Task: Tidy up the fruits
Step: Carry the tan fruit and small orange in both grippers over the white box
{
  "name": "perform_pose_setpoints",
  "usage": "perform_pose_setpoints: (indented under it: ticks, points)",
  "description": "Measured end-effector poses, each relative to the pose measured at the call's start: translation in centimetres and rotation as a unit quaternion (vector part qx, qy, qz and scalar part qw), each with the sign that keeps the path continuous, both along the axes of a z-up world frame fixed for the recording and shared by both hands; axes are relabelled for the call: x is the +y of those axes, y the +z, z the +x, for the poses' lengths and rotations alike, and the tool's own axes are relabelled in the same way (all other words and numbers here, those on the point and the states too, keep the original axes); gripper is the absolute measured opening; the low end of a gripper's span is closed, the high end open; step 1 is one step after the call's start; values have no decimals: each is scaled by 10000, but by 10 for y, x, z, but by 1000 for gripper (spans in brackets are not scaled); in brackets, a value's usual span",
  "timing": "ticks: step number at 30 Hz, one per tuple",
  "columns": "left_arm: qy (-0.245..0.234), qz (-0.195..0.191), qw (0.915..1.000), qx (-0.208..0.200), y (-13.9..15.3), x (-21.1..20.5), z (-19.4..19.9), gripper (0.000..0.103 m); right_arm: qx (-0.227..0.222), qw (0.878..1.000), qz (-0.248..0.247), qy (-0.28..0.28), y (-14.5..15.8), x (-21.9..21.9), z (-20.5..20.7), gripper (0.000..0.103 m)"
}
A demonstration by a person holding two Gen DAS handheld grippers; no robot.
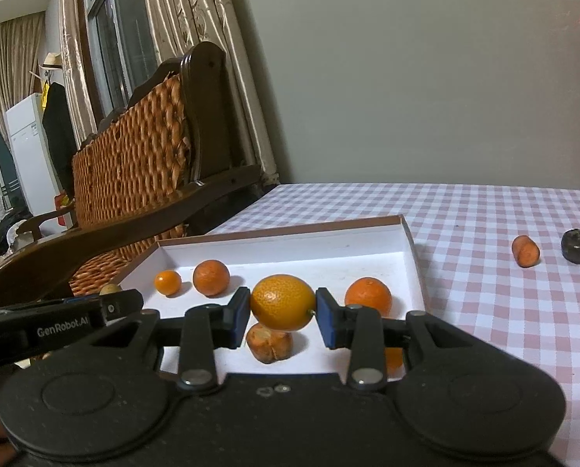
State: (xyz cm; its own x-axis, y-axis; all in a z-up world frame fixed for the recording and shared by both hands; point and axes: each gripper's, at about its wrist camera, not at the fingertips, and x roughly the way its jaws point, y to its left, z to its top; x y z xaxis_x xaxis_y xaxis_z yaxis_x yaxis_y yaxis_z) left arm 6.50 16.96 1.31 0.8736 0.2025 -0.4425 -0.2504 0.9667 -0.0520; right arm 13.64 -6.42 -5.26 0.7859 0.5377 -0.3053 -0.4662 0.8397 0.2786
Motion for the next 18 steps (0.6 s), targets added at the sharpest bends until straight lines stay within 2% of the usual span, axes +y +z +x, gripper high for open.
perform_pose_setpoints:
  ticks: [18]
  points:
    - [207,-62,9998,-7,1,16,16,26,20,9999,-25,-150,2,11,25,28]
